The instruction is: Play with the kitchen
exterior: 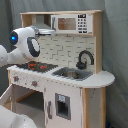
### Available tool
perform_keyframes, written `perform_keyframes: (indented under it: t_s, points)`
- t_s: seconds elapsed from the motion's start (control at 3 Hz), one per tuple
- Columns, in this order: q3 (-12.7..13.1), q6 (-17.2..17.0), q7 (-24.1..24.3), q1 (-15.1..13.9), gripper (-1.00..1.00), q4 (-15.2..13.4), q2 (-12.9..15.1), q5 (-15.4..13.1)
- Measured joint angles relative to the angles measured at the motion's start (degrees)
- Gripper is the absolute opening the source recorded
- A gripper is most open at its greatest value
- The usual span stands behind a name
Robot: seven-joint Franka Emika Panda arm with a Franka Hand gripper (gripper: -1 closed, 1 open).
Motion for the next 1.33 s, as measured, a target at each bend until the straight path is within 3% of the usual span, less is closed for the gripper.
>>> perform_keyframes:
  t_s: [0.67, 1.33]
  points:
    - [1.9, 0.6, -6.0, -4.8, 1.00, 5.1, 7.1, 0.0]
    - [7.7, 0.6, -7.2, -12.5, 1.00, 10.2, 11.6, 0.0]
